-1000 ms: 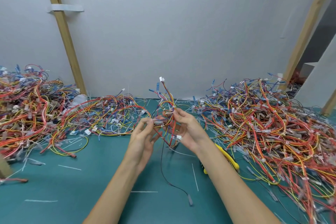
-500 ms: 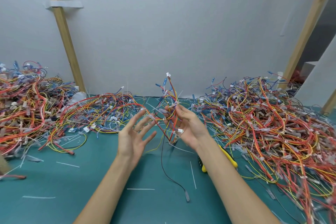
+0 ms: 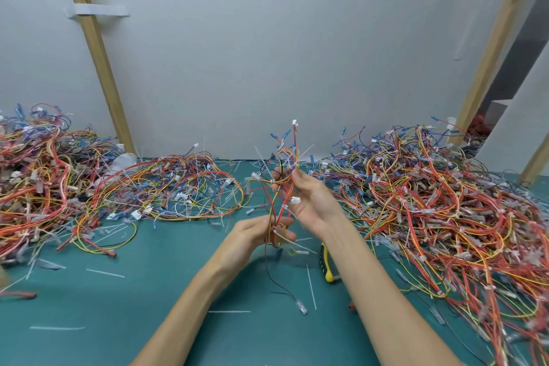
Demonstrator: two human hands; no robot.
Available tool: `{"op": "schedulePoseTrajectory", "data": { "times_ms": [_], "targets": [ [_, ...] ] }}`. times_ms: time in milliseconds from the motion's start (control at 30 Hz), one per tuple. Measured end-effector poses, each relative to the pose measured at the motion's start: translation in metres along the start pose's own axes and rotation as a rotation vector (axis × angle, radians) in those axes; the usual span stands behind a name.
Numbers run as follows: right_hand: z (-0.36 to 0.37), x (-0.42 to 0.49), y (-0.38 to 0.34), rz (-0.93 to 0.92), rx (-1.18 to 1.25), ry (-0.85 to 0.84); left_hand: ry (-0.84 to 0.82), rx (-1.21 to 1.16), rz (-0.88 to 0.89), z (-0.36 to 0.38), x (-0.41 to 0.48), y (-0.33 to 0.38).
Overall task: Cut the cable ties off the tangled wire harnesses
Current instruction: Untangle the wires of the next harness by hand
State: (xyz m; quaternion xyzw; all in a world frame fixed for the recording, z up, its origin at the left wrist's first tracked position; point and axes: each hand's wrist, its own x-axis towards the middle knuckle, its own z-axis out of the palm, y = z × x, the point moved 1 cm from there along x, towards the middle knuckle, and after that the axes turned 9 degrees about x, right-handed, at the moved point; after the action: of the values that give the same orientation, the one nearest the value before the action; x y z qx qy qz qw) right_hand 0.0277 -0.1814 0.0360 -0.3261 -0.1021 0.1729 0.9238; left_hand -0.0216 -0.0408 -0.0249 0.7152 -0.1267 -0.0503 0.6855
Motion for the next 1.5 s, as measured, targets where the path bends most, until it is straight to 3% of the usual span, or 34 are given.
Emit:
{"op": "schedulePoseTrajectory", "data": {
  "times_ms": [633, 1100, 1267, 1500],
  "targets": [
    [-0.014, 0.013, -0.015, -0.159, -0.231, 0.065, -0.383, -0.518, -0.185, 0.011, -0.017, 0.024],
    [-0.023, 0.012, -0.014, -0.125, -0.213, 0.153, -0.368, -0.532, -0.146, 0.009, -0.018, 0.026],
    [-0.024, 0.011, -0.015, -0.099, -0.225, 0.185, -0.345, -0.375, -0.057, 0.010, -0.018, 0.023],
    [-0.027, 0.012, -0.016, -0.084, -0.189, 0.195, -0.358, -0.380, -0.038, 0.009, -0.018, 0.023]
  ]
}}
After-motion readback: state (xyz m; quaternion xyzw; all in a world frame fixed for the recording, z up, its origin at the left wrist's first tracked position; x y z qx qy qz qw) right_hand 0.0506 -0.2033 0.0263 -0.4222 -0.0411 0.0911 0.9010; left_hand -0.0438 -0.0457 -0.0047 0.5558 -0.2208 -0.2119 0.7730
